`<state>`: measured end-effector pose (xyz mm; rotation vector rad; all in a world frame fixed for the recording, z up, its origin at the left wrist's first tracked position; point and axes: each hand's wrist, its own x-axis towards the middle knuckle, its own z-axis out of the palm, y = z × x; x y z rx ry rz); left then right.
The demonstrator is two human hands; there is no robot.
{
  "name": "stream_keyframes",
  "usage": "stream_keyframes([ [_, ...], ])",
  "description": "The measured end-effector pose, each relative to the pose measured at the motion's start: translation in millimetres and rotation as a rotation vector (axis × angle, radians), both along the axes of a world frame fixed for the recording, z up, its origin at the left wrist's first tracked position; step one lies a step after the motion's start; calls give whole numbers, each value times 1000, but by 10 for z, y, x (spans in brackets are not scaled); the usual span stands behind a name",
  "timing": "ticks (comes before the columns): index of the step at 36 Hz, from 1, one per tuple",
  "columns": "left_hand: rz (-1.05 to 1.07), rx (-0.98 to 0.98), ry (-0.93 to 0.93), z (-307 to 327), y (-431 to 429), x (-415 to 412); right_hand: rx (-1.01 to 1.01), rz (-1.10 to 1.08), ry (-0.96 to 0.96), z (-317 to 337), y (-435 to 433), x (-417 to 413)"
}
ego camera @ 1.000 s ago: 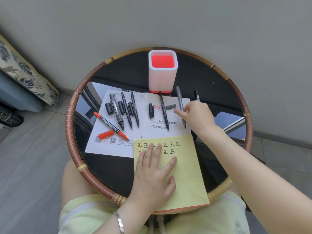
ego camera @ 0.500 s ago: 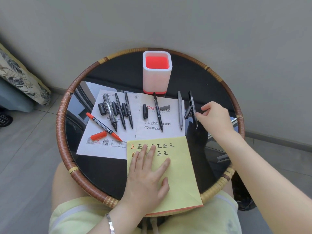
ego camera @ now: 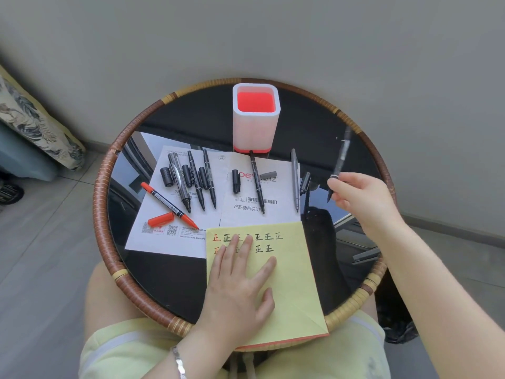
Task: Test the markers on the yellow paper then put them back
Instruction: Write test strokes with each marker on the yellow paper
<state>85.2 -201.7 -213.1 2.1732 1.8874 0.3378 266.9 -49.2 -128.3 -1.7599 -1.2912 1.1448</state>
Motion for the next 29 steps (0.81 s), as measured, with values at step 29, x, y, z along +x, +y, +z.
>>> stream_keyframes([
  [29,6,42,-47,-18,11,6,317,-222,75,-741,-837,-569],
])
